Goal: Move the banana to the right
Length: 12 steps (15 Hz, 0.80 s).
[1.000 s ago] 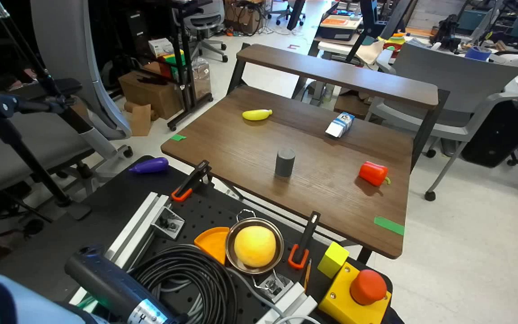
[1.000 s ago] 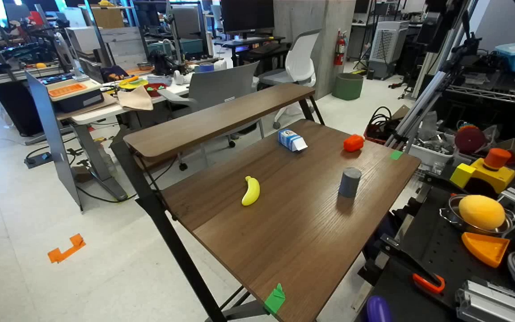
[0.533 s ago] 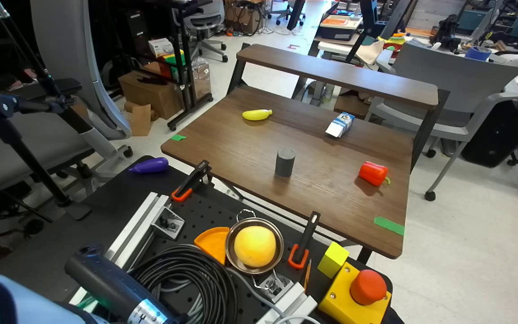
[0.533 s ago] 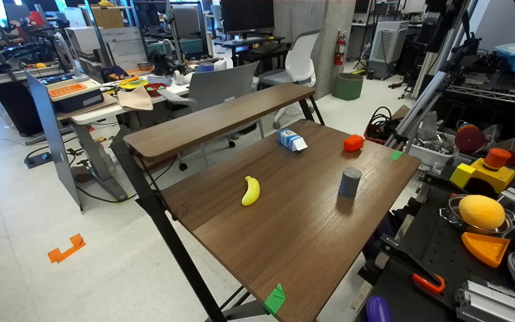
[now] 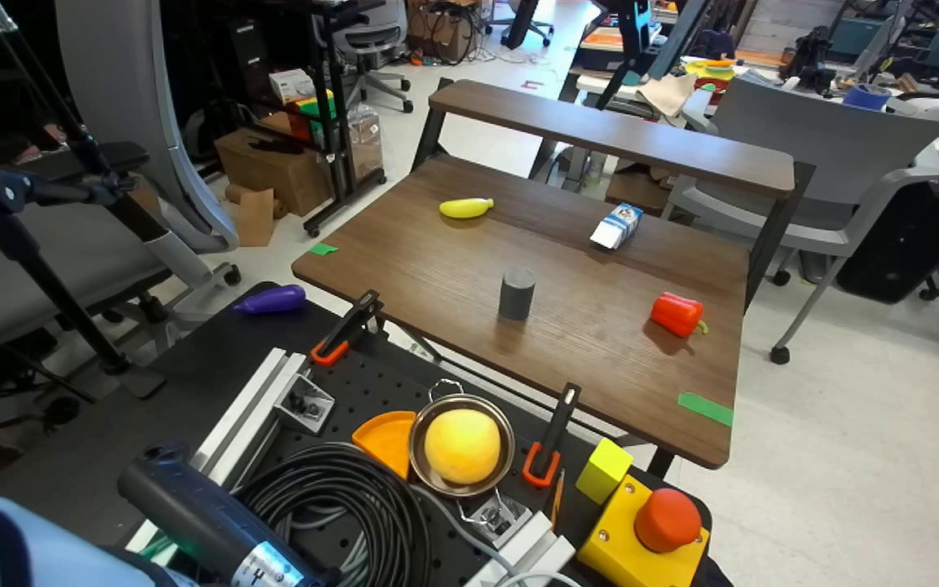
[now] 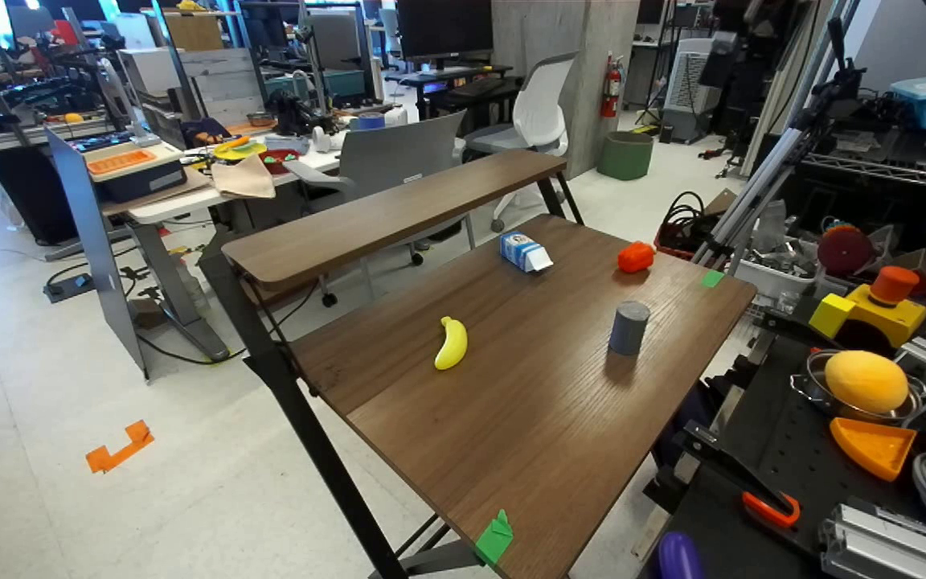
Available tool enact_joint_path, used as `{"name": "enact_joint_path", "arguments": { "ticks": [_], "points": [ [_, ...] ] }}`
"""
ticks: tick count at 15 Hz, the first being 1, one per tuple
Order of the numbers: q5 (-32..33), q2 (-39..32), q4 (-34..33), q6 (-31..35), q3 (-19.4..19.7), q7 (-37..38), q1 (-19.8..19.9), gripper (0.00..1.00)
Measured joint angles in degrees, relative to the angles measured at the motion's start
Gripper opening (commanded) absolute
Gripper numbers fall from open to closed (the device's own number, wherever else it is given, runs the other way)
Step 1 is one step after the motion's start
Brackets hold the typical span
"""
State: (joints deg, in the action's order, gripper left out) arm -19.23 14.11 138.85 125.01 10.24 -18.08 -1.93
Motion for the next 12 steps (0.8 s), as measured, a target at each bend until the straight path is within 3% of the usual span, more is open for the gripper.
{"name": "enact_joint_path", "arguments": {
  "ticks": [5,12],
  "points": [
    [-10.74,-10.74,-4.99,11.74,-4.0,2.13,-1.33,1.0],
    [-7.56,-27.82,-14.77,19.93,-11.01,17.4,-2.05,1.0]
  ]
}}
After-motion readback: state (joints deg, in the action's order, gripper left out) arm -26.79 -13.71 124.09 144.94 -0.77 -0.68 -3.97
